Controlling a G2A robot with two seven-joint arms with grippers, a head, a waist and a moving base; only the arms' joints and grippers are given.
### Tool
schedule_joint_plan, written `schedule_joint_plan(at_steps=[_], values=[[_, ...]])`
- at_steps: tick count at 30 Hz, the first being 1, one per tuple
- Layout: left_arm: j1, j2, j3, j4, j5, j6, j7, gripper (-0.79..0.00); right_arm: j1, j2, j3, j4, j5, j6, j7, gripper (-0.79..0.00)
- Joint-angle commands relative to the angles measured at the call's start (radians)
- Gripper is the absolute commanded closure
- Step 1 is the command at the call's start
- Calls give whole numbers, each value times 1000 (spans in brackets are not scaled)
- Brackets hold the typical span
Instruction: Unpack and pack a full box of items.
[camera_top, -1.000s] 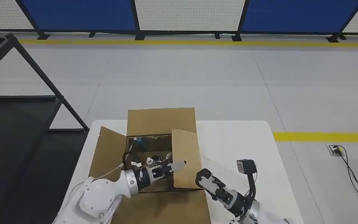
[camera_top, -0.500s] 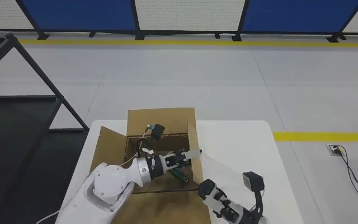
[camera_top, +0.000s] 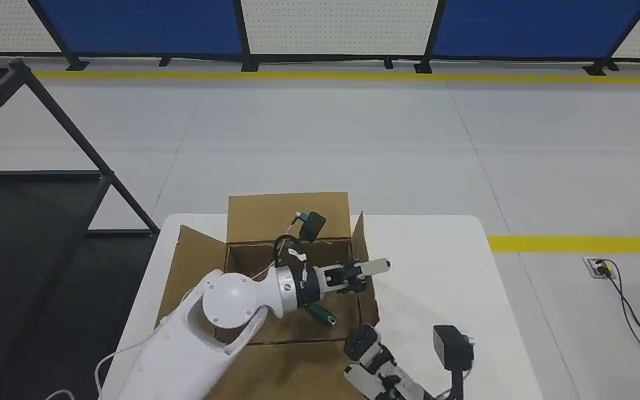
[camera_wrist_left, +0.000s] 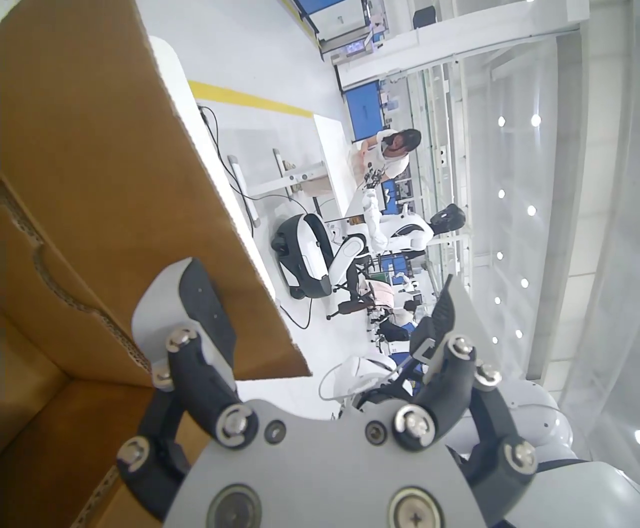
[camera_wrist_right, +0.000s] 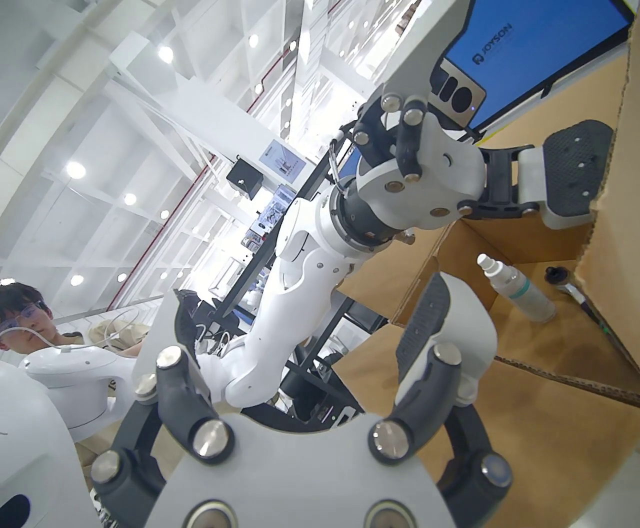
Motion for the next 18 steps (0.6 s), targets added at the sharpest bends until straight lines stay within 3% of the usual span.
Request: schedule_joint_plan(at_steps=[1,8,18], values=[[-16,-7,10,18,-2,0,1,-785,12,-2,-21,6,-37,43,-40,-785],[-64,-29,27,76,-19,-13,-10,-785,19,-6,-44,14,-89,176,-146,-785],[-31,-24,-30,73,-27,-34,-38,-785,39,-11,-52,34,-106,289,-275,-785]])
